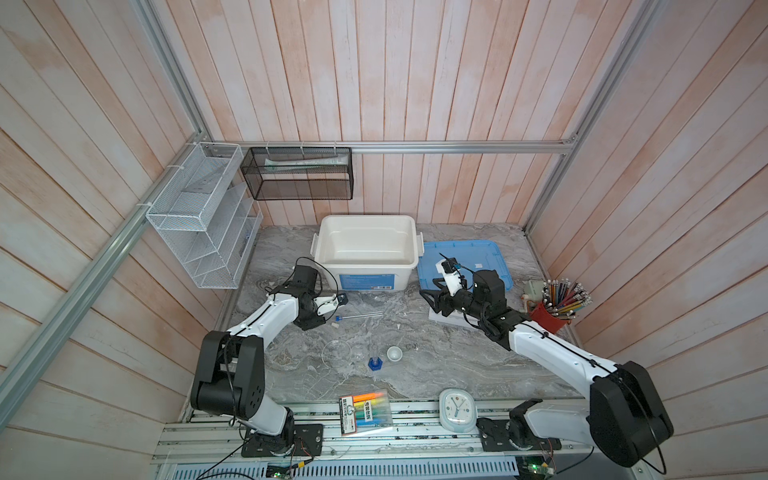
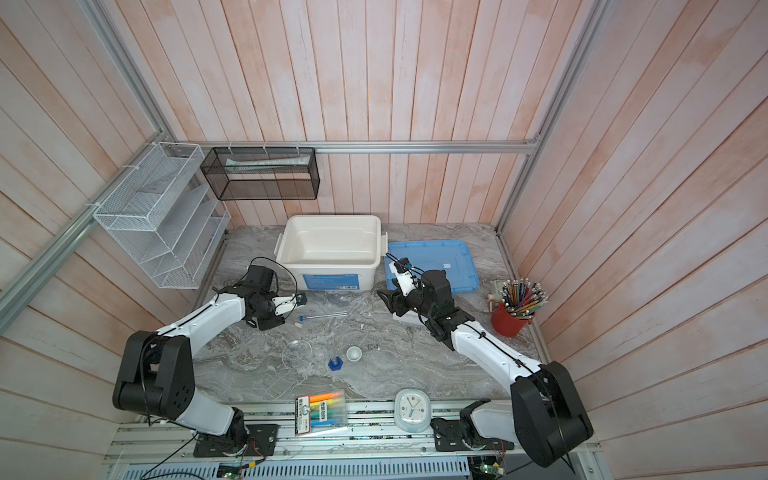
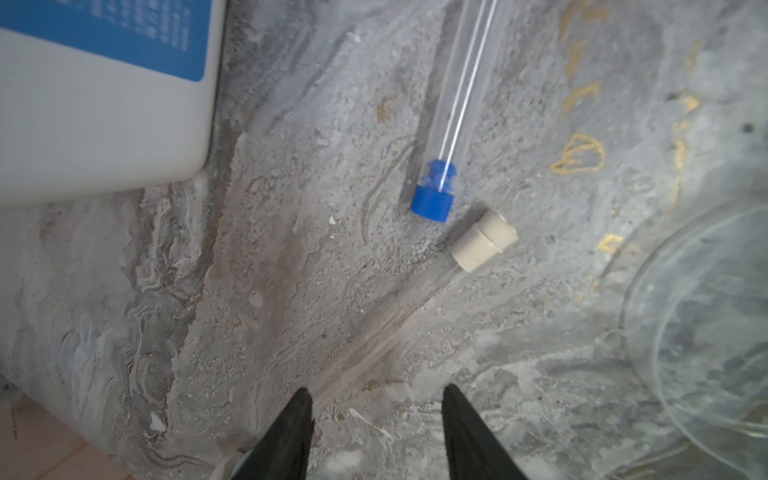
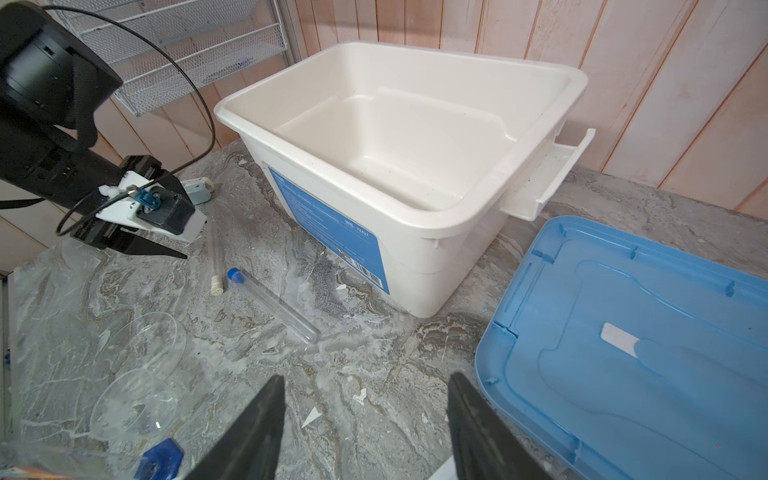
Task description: Organize the chemistry lab equipment
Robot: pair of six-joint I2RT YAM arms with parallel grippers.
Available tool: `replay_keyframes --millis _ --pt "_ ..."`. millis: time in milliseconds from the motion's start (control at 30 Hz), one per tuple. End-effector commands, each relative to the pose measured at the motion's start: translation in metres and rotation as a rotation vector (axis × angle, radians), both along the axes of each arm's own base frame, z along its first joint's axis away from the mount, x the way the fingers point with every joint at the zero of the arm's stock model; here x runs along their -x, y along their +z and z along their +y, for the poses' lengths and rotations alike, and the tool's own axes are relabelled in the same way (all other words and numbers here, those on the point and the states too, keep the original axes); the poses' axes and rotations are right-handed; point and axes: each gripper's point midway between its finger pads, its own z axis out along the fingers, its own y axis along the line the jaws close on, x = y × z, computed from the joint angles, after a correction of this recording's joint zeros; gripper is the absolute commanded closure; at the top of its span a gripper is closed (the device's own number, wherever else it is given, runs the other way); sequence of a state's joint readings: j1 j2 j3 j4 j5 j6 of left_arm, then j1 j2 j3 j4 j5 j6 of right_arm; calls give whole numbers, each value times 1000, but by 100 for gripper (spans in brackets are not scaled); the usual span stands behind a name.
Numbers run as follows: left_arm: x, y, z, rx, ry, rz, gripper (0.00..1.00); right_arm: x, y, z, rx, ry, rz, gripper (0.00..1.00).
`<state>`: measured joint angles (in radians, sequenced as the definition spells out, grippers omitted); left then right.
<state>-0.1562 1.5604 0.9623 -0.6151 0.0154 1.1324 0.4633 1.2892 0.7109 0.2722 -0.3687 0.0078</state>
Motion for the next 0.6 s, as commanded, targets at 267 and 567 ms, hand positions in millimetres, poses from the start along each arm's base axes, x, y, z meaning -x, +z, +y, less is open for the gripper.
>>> replay_keyframes --millis 267,567 --pt "-14 -15 7 -60 -86 10 48 -4 -14 12 -26 36 43 37" --pt "-27 -30 10 -61 -97 24 53 -3 -23 11 -23 27 77 37"
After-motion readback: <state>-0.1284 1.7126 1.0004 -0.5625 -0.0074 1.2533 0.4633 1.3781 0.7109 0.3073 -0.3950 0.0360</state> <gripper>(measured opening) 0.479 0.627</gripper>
